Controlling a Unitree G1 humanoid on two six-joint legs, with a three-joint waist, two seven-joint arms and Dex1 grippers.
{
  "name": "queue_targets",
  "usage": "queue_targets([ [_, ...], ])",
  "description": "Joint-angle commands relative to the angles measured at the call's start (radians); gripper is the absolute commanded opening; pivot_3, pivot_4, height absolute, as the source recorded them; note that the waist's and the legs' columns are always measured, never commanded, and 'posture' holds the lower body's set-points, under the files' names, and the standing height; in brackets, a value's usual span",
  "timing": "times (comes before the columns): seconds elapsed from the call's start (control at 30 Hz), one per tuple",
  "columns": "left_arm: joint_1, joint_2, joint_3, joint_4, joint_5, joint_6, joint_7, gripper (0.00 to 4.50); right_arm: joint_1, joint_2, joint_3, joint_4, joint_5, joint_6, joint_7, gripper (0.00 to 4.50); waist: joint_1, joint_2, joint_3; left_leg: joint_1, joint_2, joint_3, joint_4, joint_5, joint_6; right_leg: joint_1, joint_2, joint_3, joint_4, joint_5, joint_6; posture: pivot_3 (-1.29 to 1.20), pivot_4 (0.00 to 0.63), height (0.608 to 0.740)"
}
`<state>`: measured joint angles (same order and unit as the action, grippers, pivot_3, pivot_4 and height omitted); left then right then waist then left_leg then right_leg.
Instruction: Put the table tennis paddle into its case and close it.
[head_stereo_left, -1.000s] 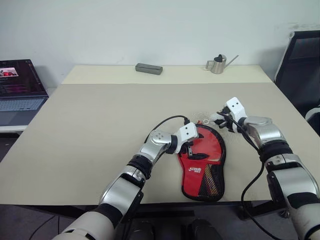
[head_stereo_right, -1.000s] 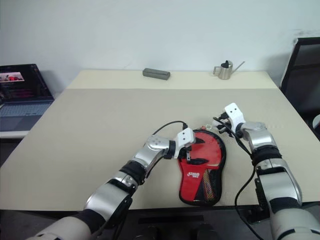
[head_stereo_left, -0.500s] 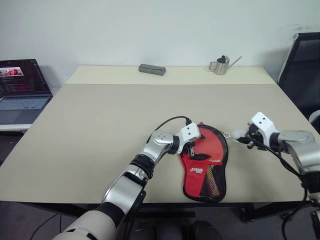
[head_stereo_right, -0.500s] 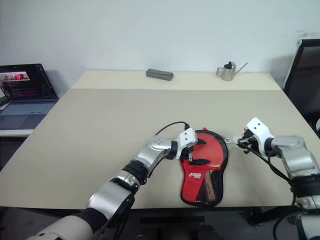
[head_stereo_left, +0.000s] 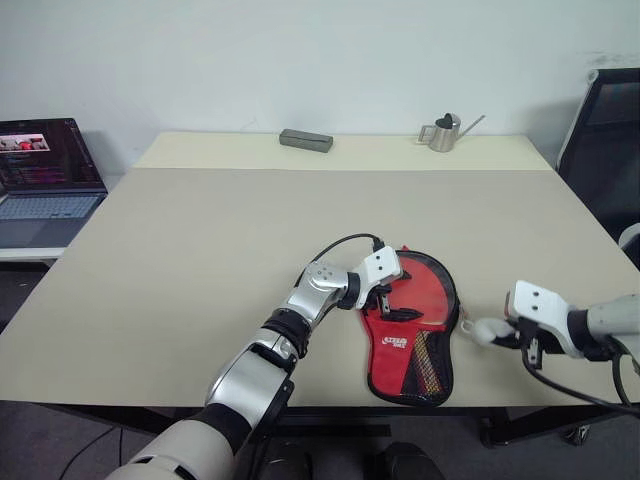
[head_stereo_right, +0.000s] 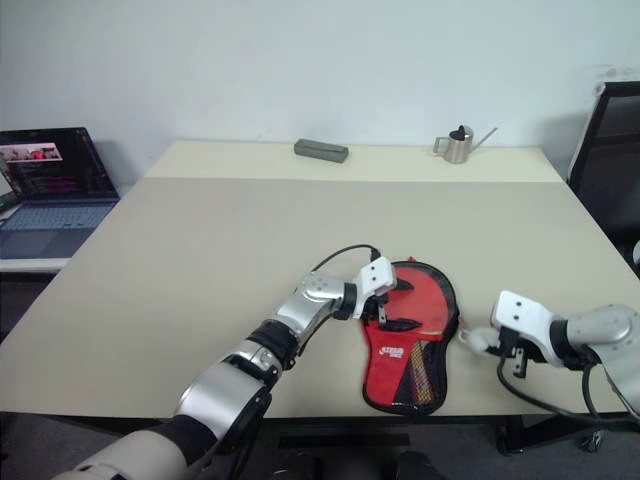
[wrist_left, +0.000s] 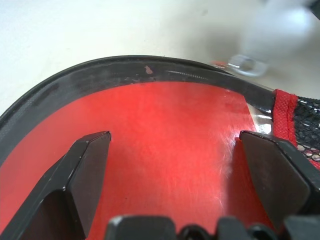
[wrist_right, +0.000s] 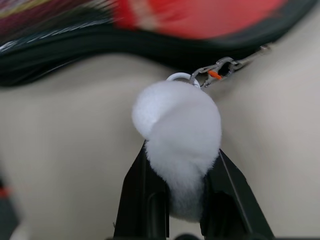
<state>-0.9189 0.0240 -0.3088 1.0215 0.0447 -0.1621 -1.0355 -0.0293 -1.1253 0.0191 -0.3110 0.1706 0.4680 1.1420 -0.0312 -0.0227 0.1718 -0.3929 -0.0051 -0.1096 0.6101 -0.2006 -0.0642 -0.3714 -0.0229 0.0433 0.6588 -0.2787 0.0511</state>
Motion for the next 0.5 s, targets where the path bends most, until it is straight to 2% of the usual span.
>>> queue_targets([
  [0.03, 0.056, 0.01, -0.054, 0.085, 0.08, 0.032, -0.005, 4.5, 0.078, -0.069, -0.035, -0.103, 0.021, -0.064, 0.087, 0.3, 0.0, -0.001, -0.001, 0.0, 0.0, 0.0, 0.0, 0.0, 0.0, 0.0, 0.0, 0.0, 0.0, 0.0, 0.0, 0.0, 0.15, 0.74],
  [0.23, 0.056, 0.006, -0.053, 0.082, 0.078, 0.034, -0.005, 4.5, 0.309, -0.173, -0.123, -0.251, 0.016, -0.161, 0.176, 0.29, 0.004, -0.004, -0.003, -0.001, 0.0, 0.0, 0.0, -0.001, -0.001, 0.0, 0.0, -0.001, -0.002, -0.001, 0.0, 0.0, 0.15, 0.74],
  [0.33, 0.056, 0.004, -0.051, 0.083, 0.079, 0.034, -0.004, 4.5, 0.408, -0.183, -0.16, -0.336, 0.027, -0.176, 0.193, 0.29, 0.009, -0.004, -0.005, -0.002, 0.0, 0.0, 0.0, -0.002, -0.001, 0.0, -0.001, -0.001, -0.002, -0.002, 0.001, 0.0, 0.15, 0.74],
  [0.5, 0.054, -0.005, -0.05, 0.086, 0.079, 0.034, 0.003, 4.5, 0.475, -0.174, -0.135, -0.47, 0.049, -0.154, 0.182, 0.27, 0.013, -0.005, -0.007, -0.003, 0.0, -0.001, 0.0, -0.004, -0.001, 0.001, -0.001, -0.001, -0.005, -0.003, 0.002, 0.0, 0.15, 0.74],
])
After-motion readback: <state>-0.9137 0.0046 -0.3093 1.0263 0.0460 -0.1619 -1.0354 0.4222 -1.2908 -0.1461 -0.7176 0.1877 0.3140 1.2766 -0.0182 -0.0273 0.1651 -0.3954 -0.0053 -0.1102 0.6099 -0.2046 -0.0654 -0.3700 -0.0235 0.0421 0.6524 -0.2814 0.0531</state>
